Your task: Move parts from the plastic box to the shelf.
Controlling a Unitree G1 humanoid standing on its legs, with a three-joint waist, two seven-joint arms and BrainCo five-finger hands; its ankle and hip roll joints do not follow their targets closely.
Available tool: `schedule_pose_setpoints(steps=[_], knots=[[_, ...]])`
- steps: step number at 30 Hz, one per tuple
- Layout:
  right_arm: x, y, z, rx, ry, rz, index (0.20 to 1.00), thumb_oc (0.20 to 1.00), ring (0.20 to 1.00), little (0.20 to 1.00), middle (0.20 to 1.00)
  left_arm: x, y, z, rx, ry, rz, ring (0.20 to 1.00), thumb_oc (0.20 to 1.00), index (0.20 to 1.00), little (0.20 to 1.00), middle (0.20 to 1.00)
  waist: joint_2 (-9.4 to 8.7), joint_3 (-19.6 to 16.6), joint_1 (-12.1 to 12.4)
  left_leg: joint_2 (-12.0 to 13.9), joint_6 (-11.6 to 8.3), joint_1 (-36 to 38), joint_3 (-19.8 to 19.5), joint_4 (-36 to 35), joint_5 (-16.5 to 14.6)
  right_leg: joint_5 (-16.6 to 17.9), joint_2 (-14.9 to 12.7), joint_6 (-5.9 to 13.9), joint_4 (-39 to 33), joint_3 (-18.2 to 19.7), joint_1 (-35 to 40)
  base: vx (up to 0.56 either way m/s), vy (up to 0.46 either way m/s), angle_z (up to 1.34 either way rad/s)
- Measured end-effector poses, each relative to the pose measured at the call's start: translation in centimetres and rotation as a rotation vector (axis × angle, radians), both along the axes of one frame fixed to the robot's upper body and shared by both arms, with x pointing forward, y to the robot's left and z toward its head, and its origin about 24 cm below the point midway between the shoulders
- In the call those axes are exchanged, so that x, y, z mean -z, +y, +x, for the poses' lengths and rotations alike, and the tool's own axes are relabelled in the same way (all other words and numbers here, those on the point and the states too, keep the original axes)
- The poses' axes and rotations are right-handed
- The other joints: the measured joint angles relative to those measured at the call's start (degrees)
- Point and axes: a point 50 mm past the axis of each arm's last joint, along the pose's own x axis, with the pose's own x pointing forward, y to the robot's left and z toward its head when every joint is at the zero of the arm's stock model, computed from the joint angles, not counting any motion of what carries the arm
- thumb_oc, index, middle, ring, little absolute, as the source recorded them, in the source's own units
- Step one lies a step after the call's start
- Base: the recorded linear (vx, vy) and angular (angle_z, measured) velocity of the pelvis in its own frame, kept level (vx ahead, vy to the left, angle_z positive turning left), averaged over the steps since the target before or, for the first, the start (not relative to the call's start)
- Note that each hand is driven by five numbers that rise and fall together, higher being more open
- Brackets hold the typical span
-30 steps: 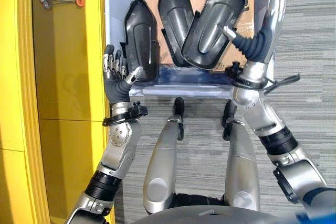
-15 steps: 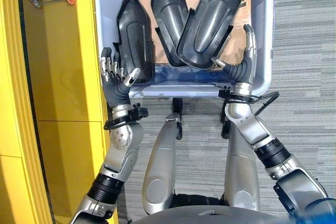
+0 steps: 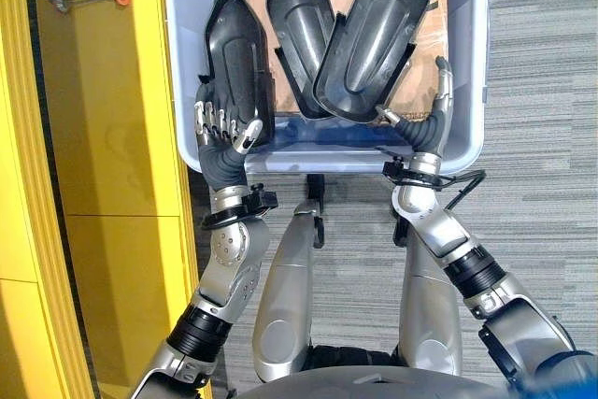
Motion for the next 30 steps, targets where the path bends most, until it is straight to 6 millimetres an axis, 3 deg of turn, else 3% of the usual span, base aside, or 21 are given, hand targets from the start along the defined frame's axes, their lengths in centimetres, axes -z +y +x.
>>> schedule_pose_setpoints(steps=[4, 11, 16, 19, 24, 30], knots=[[0.7, 0.2, 0.2, -0.036, 0.046, 0.122, 1.000, 1.000, 1.000, 1.000, 1.000, 0.1, 0.0, 0.1, 0.018, 0.004, -0.020, 1.000, 1.000, 1.000, 1.000, 1.000, 0.00, 0.00, 0.22, 0.00, 0.00, 0.01, -0.05, 0.11, 0.00, -0.01, -0.01, -0.04, 0.39, -0.01, -0.09, 0.00, 0.000, 0.00], [1.6, -1.1, 0.6, -0.027, 0.090, 0.262, 1.000, 1.000, 1.000, 1.000, 1.000, 0.1, -0.2, 0.1, 0.071, -0.008, -0.043, 1.000, 1.000, 1.000, 1.000, 1.000, 0.00, 0.00, 0.28, -0.01, 0.08, -0.05, -0.03, 0.90, -0.06, -0.09, -0.08, -0.11, 0.70, 0.06, -0.08, 0.00, 0.000, 0.00], [1.4, 0.1, 0.7, -0.117, 0.112, 0.220, 1.000, 1.000, 1.000, 1.000, 1.000, -0.2, -0.1, 0.1, 0.074, -0.029, -0.076, 1.000, 1.000, 1.000, 1.000, 1.000, 0.01, -0.01, -0.18, 0.03, 0.27, -0.99, -0.15, 0.80, -0.09, -0.22, -0.06, -0.15, 0.78, 0.01, -0.96, 0.00, 0.000, 0.00], [0.5, 1.1, 1.1, -0.152, 0.104, 0.196, 1.000, 1.000, 1.000, 1.000, 1.000, -0.5, -0.1, 0.0, 0.071, -0.043, -0.086, 1.000, 1.000, 1.000, 1.000, 1.000, 0.01, 0.00, 0.73, -0.01, 0.21, -1.01, -0.24, 0.60, -0.04, -0.24, -0.10, -0.22, 0.80, -0.08, -0.99, 0.00, 0.005, 0.02], [0.1, 0.8, 2.1, -0.165, 0.162, 0.189, 1.000, 1.000, 1.000, 1.000, 1.000, -0.3, -0.2, 0.3, 0.178, -0.046, -0.170, 1.000, 1.000, 1.000, 1.000, 1.000, 0.01, 0.00, 2.26, -0.15, -0.18, -1.14, -0.70, 0.79, 0.22, -0.31, -0.36, -0.29, 1.42, -0.73, -0.93, -0.01, 0.007, 0.06], [-1.0, 0.9, 1.7, -0.172, 0.094, 0.189, 1.000, 1.000, 1.000, 1.000, 1.000, -0.8, -0.2, 0.1, 0.207, -0.092, -0.150, 1.000, 1.000, 1.000, 1.000, 1.000, 0.01, 0.00, 2.23, -0.12, -0.30, -1.19, -1.57, 0.82, 0.29, -0.69, -0.44, -0.57, 1.56, -1.68, -0.50, 0.00, 0.000, 0.06]])
